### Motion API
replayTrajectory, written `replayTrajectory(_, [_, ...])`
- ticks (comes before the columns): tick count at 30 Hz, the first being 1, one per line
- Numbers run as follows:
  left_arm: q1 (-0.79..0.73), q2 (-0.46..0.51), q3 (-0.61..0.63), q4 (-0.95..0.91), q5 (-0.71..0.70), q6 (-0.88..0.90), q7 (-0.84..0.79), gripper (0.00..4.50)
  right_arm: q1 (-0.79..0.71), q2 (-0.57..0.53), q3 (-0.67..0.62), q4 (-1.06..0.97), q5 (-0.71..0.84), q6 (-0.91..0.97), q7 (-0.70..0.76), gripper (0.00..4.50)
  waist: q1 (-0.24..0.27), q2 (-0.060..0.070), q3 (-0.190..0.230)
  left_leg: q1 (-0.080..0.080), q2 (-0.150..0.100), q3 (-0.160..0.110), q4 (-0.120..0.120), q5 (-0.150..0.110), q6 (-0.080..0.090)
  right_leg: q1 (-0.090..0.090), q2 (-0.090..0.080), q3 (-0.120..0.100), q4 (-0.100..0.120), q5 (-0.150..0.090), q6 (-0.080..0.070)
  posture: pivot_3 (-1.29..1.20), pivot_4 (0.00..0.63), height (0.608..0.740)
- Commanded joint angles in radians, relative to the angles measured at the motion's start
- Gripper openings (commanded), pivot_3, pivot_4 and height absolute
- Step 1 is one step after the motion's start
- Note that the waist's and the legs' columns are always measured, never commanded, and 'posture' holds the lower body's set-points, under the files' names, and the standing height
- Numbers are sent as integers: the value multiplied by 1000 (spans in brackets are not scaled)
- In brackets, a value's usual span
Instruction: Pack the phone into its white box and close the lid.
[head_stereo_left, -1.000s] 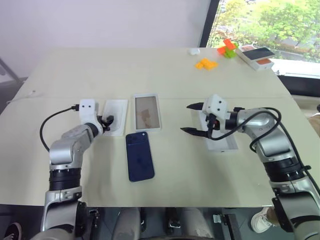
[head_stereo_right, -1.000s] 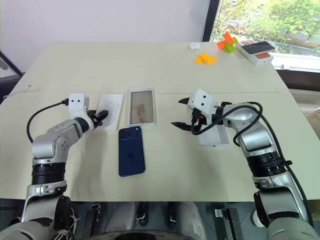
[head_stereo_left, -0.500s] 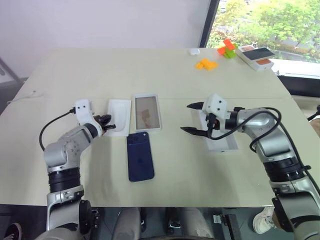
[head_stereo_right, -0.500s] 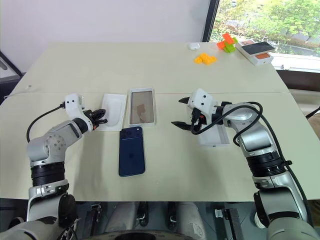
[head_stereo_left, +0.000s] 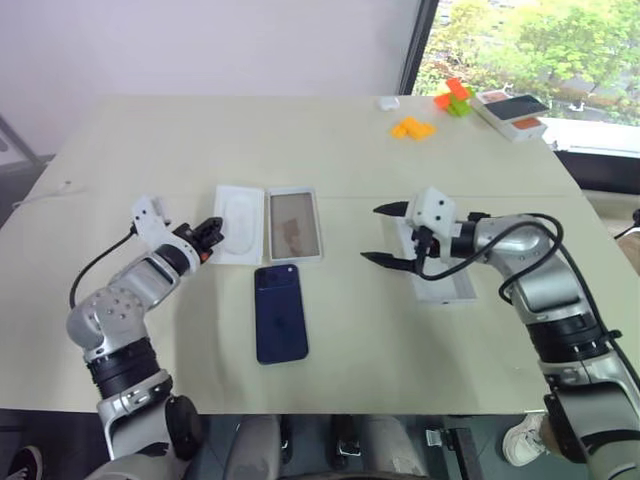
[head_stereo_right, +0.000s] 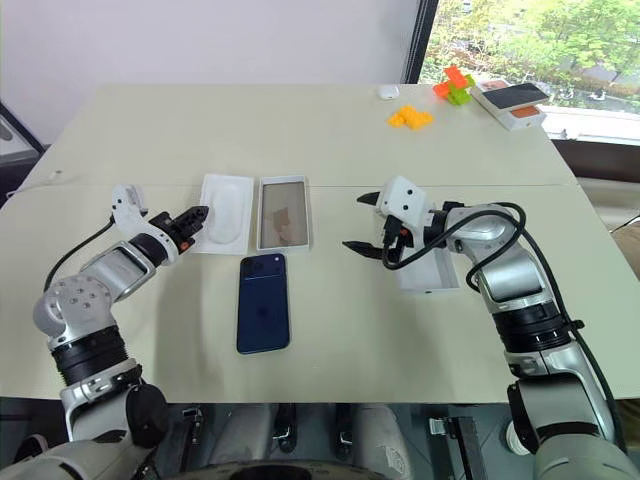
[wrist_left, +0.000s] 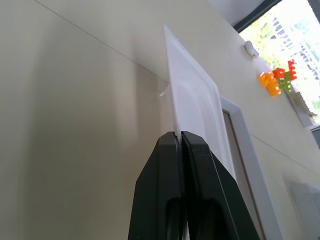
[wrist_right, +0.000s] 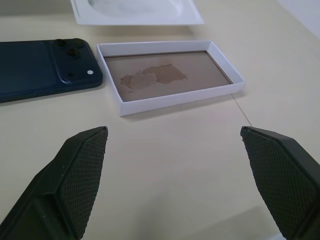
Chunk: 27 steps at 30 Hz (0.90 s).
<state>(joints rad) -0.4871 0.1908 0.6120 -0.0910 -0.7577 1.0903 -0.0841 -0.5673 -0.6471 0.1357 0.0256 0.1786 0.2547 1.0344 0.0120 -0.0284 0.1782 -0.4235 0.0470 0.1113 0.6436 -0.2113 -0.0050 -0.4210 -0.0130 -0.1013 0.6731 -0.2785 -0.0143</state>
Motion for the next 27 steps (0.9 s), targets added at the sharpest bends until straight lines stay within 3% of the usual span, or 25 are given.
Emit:
replayTrajectory(1, [-35,-42,20,-51,-66,-16,61,27,-21,-1,-21,-9,3,-16,-7,4500,0,0,0,0,0,0,0,0,0,0,0,0,0,0,0,0,150,737])
replayTrajectory(6, [-68,-124,-54,-40,-43,-85,124,27,-16,4,-18,-10,2,-20,-15,4500,3,0,0,-1,0,0,1,0,0,0,0,0,0,0,0,0,150,737])
replayTrajectory(27, [-98,-186,-232,123,49,-248,145,27,6,-1,-25,-46,10,-2,-49,4500,1,-1,0,-1,0,0,2,0,0,0,1,0,0,-1,2,0,150,737])
